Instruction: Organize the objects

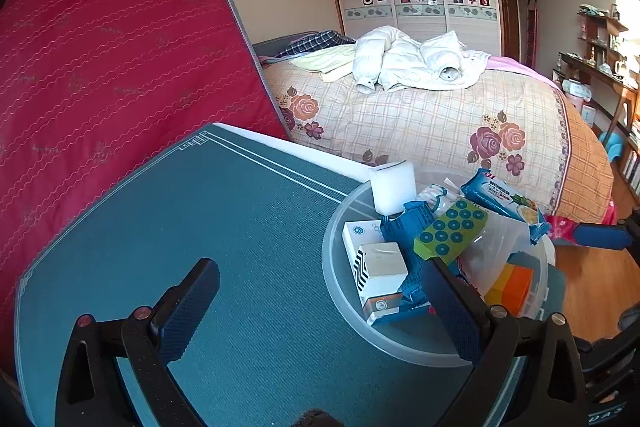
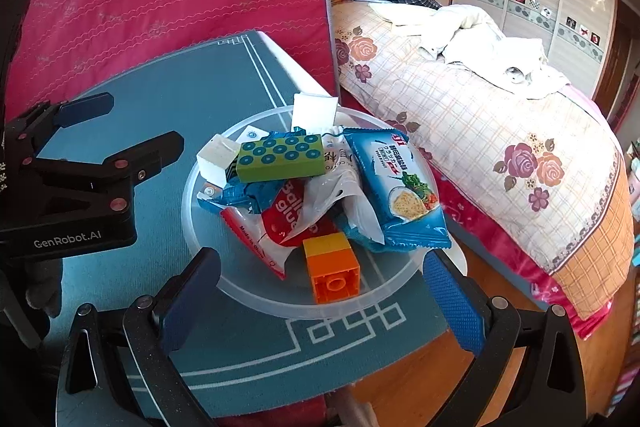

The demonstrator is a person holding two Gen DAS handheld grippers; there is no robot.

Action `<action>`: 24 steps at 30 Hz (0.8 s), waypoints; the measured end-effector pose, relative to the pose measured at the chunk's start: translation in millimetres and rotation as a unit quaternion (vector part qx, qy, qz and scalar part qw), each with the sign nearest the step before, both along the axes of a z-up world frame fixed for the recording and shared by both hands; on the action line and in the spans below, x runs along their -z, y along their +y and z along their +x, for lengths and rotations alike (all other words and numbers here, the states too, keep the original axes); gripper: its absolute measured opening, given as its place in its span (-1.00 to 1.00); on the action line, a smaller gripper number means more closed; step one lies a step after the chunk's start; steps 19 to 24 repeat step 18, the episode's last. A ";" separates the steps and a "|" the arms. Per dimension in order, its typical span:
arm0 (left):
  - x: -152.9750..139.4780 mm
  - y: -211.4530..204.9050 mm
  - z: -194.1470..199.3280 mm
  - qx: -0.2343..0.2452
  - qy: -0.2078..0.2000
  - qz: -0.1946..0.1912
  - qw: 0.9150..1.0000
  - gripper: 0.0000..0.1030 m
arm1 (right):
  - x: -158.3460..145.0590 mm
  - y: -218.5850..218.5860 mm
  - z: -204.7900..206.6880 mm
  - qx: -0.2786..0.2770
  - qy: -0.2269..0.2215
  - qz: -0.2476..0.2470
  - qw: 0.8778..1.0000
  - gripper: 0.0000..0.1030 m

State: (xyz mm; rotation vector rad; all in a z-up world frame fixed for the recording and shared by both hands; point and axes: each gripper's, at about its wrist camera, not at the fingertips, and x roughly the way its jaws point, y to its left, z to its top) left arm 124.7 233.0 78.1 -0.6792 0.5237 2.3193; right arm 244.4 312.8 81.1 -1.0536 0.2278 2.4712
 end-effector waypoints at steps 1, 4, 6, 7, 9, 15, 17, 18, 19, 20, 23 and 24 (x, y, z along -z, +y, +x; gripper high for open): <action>-0.1 -0.2 0.1 0.002 -0.002 0.001 1.000 0.99 | 0.6 -1.3 -0.5 0.000 -0.002 0.002 1.000 0.97; -0.1 -1.0 0.9 0.004 -0.007 0.004 1.000 0.99 | 2.6 -3.2 -0.5 0.003 -0.005 -0.001 1.000 0.97; 0.1 -1.9 0.7 0.005 -0.009 0.005 1.000 0.99 | 3.6 -3.4 -0.4 0.007 -0.007 0.000 1.000 0.97; 0.1 -2.1 0.8 0.005 -0.010 0.005 1.000 0.99 | 3.9 -2.5 0.1 0.008 -0.007 -0.001 1.000 0.97; 0.3 -2.4 1.1 0.005 -0.009 0.006 1.000 0.99 | 4.3 -2.1 0.1 0.010 -0.007 -0.003 1.000 0.97; 1.8 -2.4 3.6 0.007 -0.001 0.004 1.000 0.99 | 4.6 -0.9 0.7 0.014 -0.003 -0.008 1.000 0.97; 2.4 -3.2 2.8 0.007 -0.002 0.002 1.000 0.99 | 4.5 -1.1 0.2 0.013 -0.002 -0.011 1.000 0.97; 2.4 -3.8 2.1 0.004 -0.004 0.002 1.000 0.99 | 4.4 -1.8 -0.3 0.012 -0.001 -0.012 1.000 0.97; 2.4 -3.8 2.1 0.004 -0.004 0.002 1.000 0.99 | 4.4 -1.8 -0.3 0.012 -0.001 -0.012 1.000 0.97; 2.4 -3.8 2.1 0.004 -0.004 0.002 1.000 0.99 | 4.4 -1.8 -0.3 0.012 -0.001 -0.012 1.000 0.97; 2.4 -3.8 2.1 0.004 -0.004 0.002 1.000 0.99 | 4.4 -1.8 -0.3 0.012 -0.001 -0.012 1.000 0.97; 2.4 -3.8 2.1 0.004 -0.004 0.002 1.000 0.99 | 4.4 -1.8 -0.3 0.012 -0.001 -0.012 1.000 0.97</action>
